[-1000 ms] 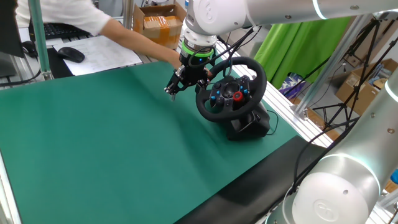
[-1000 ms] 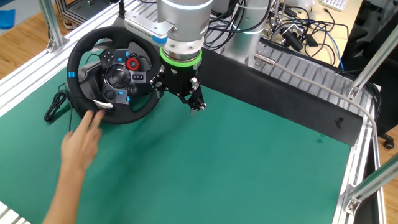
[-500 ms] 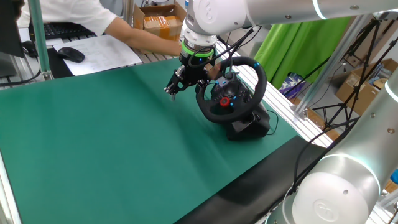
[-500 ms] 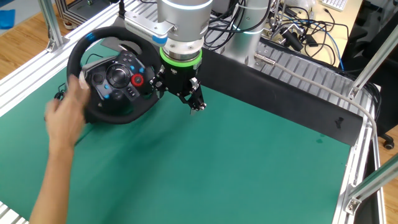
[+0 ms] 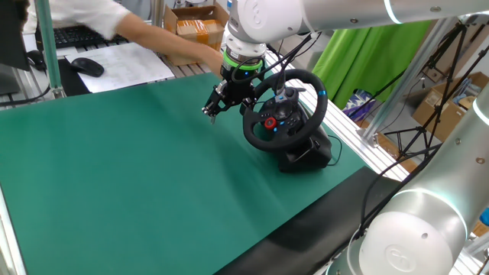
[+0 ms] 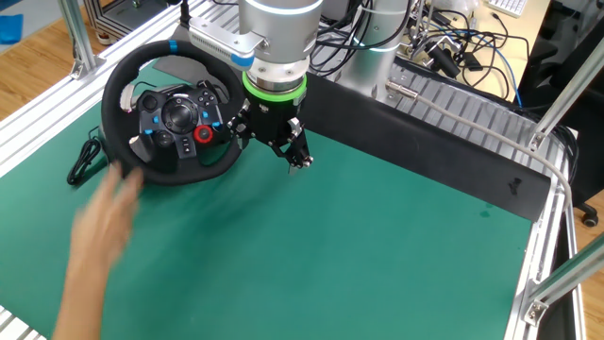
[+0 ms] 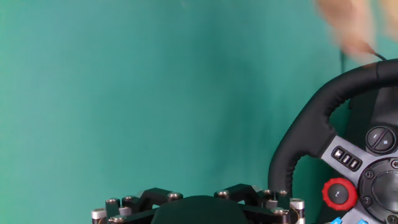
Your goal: Rotate the steering wheel 90 degrees counterclockwise
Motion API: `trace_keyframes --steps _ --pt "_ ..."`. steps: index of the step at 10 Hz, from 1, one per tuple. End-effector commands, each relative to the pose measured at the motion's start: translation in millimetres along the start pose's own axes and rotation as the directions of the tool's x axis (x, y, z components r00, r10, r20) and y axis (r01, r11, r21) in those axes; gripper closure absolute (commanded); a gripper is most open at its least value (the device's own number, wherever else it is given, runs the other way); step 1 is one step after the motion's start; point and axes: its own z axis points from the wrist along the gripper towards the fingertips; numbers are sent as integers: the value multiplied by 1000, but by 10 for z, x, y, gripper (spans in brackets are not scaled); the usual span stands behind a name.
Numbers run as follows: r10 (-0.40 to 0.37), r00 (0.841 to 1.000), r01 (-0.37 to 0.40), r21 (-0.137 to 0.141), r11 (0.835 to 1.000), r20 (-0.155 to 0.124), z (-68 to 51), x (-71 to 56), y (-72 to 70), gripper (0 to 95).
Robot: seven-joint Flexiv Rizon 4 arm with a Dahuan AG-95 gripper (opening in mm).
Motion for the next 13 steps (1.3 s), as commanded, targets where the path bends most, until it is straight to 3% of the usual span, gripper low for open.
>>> trace_keyframes --steps 1,2,3,4,5,6,8,9,10,11,12,13 --pt "227 972 -211 -204 956 58 1 0 0 950" --pt "232 971 -217 -203 955 52 13 9 7 950" --pt "194 979 -181 -171 968 67 59 94 45 950" --pt "246 966 -229 -179 957 77 115 188 70 950" --pt "219 973 -203 -185 962 74 180 287 98 950" --pt "242 968 -226 -188 956 70 238 369 146 950" --pt "272 961 -258 -199 946 47 236 463 290 950" --pt "276 961 -269 -206 941 5 215 485 338 950" --pt "295 955 -296 -253 921 -45 235 475 350 950" --pt "247 969 -246 -260 934 -32 230 479 357 950" --pt "228 973 -229 -262 937 -36 212 491 381 950" --pt "275 960 -281 -224 933 -59 195 505 405 950"
